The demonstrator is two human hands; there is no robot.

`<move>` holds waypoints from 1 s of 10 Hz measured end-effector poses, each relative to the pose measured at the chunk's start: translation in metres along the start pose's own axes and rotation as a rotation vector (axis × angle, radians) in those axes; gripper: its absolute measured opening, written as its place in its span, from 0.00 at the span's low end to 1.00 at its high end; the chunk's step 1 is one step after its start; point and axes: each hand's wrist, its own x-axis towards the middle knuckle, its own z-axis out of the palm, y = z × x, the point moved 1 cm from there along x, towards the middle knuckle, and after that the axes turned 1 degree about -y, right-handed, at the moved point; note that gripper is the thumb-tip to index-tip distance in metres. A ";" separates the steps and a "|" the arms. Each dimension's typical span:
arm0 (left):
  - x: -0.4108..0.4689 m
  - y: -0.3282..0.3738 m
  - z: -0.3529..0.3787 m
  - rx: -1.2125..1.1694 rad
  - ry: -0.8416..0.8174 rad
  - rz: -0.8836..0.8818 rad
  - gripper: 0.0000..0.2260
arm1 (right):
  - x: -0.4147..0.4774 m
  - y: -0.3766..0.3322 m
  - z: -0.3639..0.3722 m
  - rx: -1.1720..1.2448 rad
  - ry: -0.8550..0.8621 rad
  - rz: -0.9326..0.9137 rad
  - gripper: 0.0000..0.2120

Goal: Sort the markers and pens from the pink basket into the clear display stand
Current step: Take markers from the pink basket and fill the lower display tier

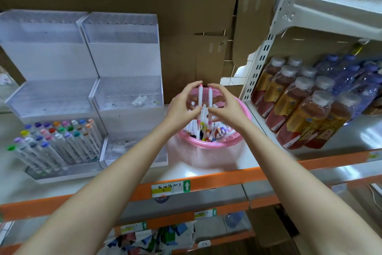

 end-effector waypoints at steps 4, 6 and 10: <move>-0.055 0.029 -0.070 0.093 0.104 0.146 0.20 | -0.038 -0.077 0.049 0.121 0.058 -0.145 0.30; -0.101 0.014 -0.130 0.180 0.170 0.111 0.20 | -0.055 -0.104 0.102 0.083 0.032 -0.182 0.30; -0.169 -0.002 -0.225 0.229 0.288 0.042 0.20 | -0.078 -0.156 0.200 0.067 0.001 -0.243 0.28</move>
